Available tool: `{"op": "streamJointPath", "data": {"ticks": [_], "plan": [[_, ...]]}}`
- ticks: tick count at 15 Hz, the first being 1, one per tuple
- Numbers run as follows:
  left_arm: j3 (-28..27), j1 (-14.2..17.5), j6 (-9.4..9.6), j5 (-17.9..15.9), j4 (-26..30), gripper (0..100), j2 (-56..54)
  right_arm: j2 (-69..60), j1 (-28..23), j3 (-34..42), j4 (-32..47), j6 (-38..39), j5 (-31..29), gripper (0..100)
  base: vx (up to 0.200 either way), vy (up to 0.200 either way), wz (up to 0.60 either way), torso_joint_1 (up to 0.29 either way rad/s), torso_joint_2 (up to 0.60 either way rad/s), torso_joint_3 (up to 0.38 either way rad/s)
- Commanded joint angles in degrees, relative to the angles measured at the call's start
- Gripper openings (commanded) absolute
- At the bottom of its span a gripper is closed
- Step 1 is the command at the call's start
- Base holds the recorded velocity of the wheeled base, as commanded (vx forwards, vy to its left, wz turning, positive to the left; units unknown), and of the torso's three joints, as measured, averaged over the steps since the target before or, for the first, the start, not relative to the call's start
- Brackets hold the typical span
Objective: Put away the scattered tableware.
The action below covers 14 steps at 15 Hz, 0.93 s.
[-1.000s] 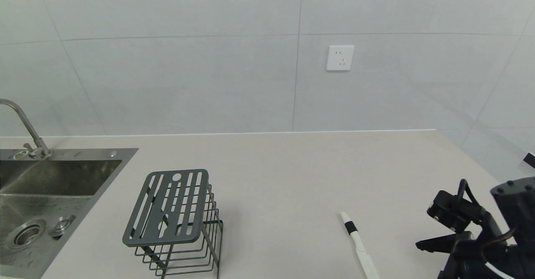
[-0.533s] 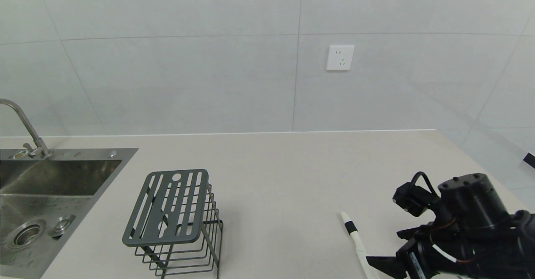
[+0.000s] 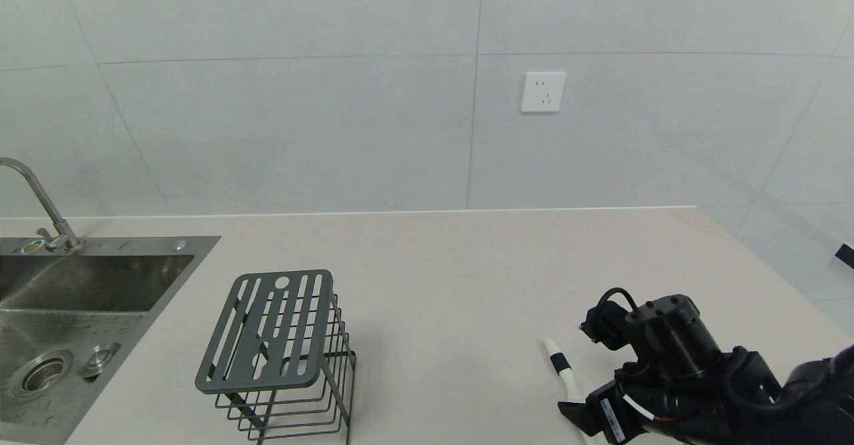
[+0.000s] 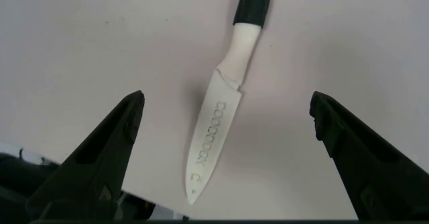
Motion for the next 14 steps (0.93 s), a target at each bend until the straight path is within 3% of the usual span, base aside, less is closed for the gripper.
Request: {"op": "streamJointPath", "data": {"ticks": [1, 6, 14], "plan": [[0.0, 0.0, -0.01, 0.0, 0.0, 100, 0.1, 3.5, -0.6, 0.1, -1.3, 0.0, -0.8, 100, 0.0, 0.0, 0.0, 0.0, 0.0, 0.0], [0.0, 0.0, -0.01, 0.0, 0.0, 100, 0.1, 4.5, 2.7, 1.2, -1.5, -0.1, -0.8, 100, 0.0, 0.0, 0.0, 0.0, 0.0, 0.0], [0.0, 0.0, -0.01, 0.0, 0.0, 100, 0.1, 10.1, 2.2, 0.4, -6.0, 0.2, -0.4, 100, 0.0, 0.0, 0.0, 0.0, 0.0, 0.0]]}}
